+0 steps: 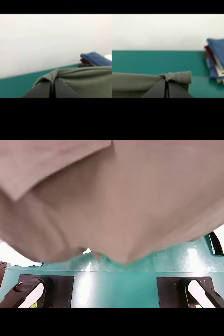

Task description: Fold the shirts.

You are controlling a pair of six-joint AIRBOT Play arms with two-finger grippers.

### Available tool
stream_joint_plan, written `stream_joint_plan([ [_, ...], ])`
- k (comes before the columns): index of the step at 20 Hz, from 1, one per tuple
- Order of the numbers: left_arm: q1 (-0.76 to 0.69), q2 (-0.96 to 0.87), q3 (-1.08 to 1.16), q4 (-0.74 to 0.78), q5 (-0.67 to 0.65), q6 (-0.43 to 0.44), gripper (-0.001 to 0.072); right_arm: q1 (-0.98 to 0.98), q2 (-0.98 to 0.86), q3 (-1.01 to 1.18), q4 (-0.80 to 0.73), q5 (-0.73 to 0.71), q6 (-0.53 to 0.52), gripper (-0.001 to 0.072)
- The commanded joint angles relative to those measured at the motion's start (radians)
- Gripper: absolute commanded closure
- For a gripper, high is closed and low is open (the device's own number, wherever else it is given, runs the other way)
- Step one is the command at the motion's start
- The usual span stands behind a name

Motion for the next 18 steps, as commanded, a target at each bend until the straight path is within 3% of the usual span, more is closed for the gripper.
stream_joint_plan([
  [1,0.001,-0.066,-0.221,0.011,-0.045,0.001,0.0679,0.115,-0.151,-0.060,-0.008,0.078,0.036,0.0698],
  [7,0.000,-0.394,-0.452,0.011,-0.071,0.011,0.0679,0.375,-0.453,-0.318,-0.295,0.031,0.095,0.0697],
  [11,0.000,-0.660,-0.462,-0.027,0.031,0.042,0.0679,0.415,-0.661,-0.288,-0.290,-0.101,0.095,0.0697],
  [15,0.000,-0.752,-0.462,-0.063,0.169,0.090,0.0679,0.415,-0.793,-0.132,-0.260,-0.159,0.094,0.0697],
  [18,0.001,-0.747,-0.451,-0.046,0.081,0.103,0.0679,0.415,-0.801,-0.107,-0.285,-0.119,0.084,0.0698],
])
